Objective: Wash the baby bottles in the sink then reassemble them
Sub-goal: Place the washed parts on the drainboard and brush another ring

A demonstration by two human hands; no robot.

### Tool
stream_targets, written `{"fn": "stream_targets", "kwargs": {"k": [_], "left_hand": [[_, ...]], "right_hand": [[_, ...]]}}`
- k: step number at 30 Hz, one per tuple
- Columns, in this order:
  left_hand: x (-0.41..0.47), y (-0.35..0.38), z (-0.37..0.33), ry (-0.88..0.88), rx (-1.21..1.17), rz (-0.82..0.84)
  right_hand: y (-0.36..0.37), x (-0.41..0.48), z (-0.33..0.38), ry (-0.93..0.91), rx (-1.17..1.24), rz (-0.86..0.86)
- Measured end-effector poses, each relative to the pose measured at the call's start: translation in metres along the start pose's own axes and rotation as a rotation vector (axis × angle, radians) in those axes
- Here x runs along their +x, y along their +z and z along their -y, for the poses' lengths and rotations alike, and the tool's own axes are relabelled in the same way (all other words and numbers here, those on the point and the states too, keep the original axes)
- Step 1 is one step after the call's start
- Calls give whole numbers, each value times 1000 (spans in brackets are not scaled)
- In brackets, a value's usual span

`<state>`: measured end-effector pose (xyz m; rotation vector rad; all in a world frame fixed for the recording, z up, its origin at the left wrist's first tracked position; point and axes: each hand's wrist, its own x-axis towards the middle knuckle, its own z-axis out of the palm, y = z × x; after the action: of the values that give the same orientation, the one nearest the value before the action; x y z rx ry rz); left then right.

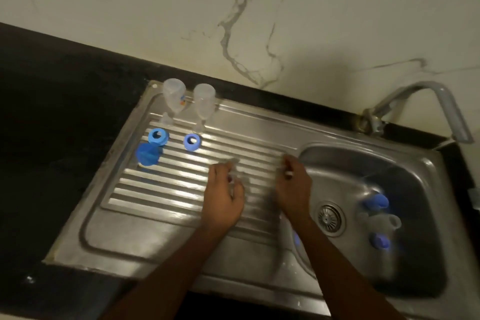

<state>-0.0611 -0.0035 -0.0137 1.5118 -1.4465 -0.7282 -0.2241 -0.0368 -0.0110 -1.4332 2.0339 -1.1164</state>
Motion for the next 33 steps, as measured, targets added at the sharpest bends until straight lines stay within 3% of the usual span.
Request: {"fn": "stream_targets", "kwargs": {"k": [2, 3, 6, 8, 13, 17, 19, 21, 22, 27, 30, 33], "left_hand": [[-15, 24, -15, 80, 3, 94], [-22, 36, -24, 98, 9, 134], [-40, 70, -43, 120, 56, 189], [-53, 90, -55, 122, 95, 187], [-92, 138, -78, 47, 177, 139], [-120, 175, -111, 35, 178, 183], [-129, 191, -128, 4, 156, 188], [-134, 203, -138, -30, 160, 199], [-135, 209, -141, -37, 165, 207], [-123, 236, -148, -28, 188, 245], [-106, 250, -151, 2, 199, 239], [-86, 255, -158, 0, 218, 219]], "right_hand": [[-49, -3, -48, 210, -88, -138], [-67, -7, -75, 337, -144, -93], [-70, -16, -131, 619, -362, 421], [-65, -25, -152, 621, -399, 662], [-60, -41, -180, 373, -374, 791], [-94, -17, -195, 408, -130, 725], [-121, 12, -200, 514, 148, 484], [-146, 49, -209, 481, 167, 237], [-156, 64, -216, 442, 152, 192], [-186, 100, -223, 116, 161, 295], [-186, 100, -225, 70, 101, 378], [-189, 104, -220, 125, 137, 281]]}}
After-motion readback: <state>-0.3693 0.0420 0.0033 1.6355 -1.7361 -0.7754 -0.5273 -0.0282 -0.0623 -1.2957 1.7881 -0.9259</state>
